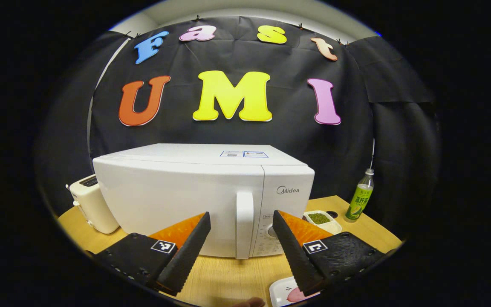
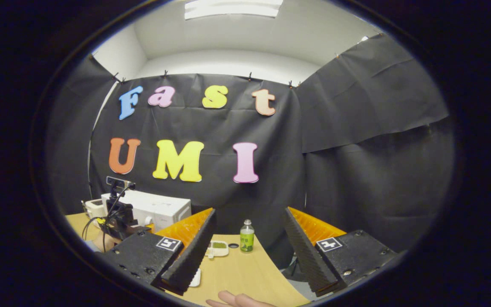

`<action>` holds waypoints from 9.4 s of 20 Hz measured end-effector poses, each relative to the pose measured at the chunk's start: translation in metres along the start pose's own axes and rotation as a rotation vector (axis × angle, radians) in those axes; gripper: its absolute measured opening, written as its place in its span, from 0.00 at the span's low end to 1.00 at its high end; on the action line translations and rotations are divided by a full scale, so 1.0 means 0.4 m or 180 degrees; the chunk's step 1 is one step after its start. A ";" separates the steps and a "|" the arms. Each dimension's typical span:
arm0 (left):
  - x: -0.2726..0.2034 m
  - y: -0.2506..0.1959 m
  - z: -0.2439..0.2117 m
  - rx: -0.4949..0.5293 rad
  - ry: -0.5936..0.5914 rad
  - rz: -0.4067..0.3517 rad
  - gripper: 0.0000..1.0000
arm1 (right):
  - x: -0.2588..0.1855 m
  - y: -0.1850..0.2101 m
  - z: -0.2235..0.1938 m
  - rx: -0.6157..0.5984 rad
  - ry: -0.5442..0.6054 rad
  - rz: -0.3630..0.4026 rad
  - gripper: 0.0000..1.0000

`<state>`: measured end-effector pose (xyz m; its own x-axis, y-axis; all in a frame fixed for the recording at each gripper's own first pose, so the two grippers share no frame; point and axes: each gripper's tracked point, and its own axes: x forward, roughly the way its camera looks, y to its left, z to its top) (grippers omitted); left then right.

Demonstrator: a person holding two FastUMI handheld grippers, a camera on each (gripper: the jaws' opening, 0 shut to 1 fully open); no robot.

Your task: Open the microwave oven with the left hand, put the food in, and close the microwave oven.

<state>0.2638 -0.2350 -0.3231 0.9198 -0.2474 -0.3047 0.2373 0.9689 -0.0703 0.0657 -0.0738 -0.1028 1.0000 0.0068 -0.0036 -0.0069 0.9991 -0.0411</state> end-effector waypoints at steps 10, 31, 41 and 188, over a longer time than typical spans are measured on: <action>0.076 -0.011 -0.052 0.0046 -0.0168 0.0046 0.62 | 0.037 -0.015 -0.128 0.0130 0.0236 0.0113 1.00; -0.154 0.041 -0.094 0.0007 -0.0158 -0.0260 0.04 | -0.028 -0.016 -0.162 0.0133 0.0359 0.0105 1.00; -0.383 0.189 -0.135 -0.0001 -0.0127 -0.0213 0.04 | -0.157 0.031 -0.118 0.0196 0.0420 0.0175 0.96; -0.901 0.816 0.025 -0.0102 -0.0413 0.0850 0.95 | 0.618 1.387 -0.718 0.1794 0.0914 0.0173 0.30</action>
<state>0.0128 0.1701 -0.2267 0.9811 0.0194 -0.1925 -0.0266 0.9991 -0.0345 0.3079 0.4706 -0.4134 0.9569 0.1251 -0.2620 0.0234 0.8664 0.4989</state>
